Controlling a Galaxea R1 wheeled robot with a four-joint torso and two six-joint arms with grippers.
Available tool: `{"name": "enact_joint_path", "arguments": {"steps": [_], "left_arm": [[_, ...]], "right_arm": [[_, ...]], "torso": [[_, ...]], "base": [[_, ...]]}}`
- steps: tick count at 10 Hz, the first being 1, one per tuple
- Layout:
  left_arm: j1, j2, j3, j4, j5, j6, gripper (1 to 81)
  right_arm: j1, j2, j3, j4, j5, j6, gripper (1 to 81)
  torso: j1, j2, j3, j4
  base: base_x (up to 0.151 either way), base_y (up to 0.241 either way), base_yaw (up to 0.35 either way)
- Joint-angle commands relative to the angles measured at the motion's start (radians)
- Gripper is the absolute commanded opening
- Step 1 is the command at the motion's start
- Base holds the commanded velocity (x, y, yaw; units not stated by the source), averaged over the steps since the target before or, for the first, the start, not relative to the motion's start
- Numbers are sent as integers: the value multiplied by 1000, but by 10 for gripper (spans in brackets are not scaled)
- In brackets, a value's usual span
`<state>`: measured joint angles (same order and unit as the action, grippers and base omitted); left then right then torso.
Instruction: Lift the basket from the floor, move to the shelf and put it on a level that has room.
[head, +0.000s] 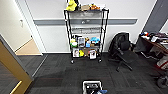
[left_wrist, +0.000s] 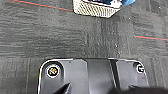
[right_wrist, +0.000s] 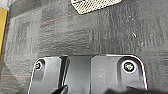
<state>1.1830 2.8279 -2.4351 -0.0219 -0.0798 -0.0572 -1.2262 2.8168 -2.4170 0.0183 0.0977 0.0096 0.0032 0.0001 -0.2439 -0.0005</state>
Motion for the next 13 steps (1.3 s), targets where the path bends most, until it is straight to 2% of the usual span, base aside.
{"name": "enact_joint_path", "arguments": {"steps": [1, 13], "left_arm": [[-49, -16, 11, 7, 51, 0, 811], [-49, -11, 11, 8, 52, 4, 811]], "right_arm": [[47, 0, -31, 15, -52, 4, 811], [55, -4, -65, 29, -52, 15, 811]], "torso": [[0, 0, 0, 0], [1, 0, 0, 0]], "base": [[99, 0, 0], [99, 0, 0]]}}
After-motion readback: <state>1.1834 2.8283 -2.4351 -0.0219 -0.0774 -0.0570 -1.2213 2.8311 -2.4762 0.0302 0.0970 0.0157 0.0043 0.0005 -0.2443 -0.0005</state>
